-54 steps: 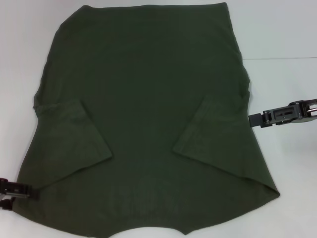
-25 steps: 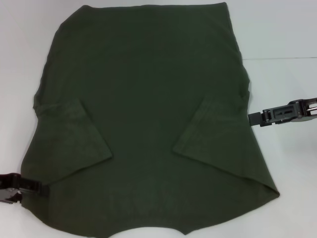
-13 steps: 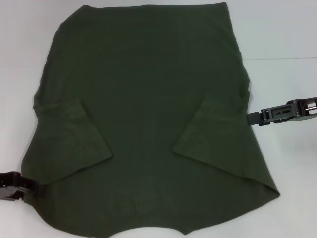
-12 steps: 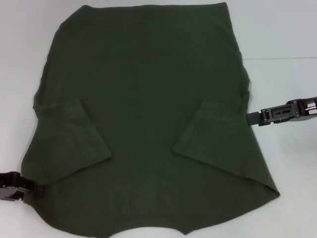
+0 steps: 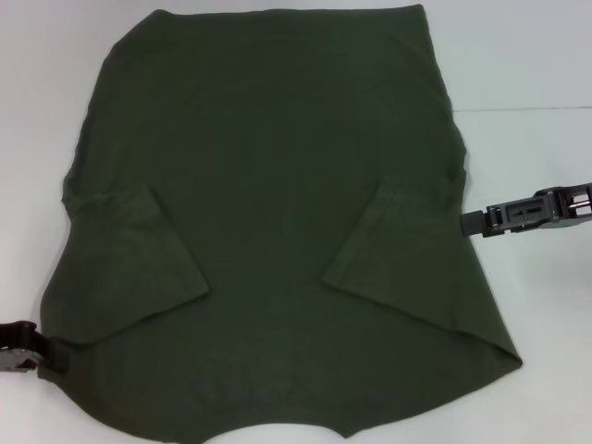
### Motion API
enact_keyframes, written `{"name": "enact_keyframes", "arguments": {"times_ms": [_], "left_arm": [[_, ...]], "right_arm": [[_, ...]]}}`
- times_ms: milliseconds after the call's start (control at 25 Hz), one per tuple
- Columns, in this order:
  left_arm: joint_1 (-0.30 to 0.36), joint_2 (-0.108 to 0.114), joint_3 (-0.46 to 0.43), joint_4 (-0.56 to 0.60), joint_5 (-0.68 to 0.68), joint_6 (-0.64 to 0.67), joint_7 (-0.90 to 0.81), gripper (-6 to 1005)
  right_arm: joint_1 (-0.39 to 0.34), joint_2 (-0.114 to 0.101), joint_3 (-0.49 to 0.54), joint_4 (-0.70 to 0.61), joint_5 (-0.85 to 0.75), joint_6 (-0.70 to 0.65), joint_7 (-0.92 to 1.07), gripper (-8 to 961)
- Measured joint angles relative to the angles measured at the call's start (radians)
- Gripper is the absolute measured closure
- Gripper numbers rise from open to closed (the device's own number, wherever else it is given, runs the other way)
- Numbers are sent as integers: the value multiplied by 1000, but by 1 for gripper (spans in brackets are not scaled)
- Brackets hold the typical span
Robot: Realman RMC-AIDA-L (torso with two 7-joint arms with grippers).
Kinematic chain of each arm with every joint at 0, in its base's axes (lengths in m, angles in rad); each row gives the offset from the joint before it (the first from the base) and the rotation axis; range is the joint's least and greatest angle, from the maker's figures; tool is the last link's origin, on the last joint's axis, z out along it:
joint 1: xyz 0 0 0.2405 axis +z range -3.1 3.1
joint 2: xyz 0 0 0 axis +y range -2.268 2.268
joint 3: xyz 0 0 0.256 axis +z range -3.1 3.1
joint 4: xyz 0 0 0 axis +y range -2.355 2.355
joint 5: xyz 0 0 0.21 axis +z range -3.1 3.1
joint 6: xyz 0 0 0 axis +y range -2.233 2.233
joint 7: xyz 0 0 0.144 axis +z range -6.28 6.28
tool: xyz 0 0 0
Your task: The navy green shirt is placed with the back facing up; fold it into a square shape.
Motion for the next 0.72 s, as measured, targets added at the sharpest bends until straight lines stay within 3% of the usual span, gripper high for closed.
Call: {"name": "enact_keyframes", "arguments": {"times_ms": [240,720], "left_arm": [[0,0,0,0,-2,4,5,954],[-10,4,0,0,-8,22,8,955]], "right_arm": [[-4,2,-5,0,-1,0,29,111],[-16,-49,2,0,-196,-29,257,113]]}}
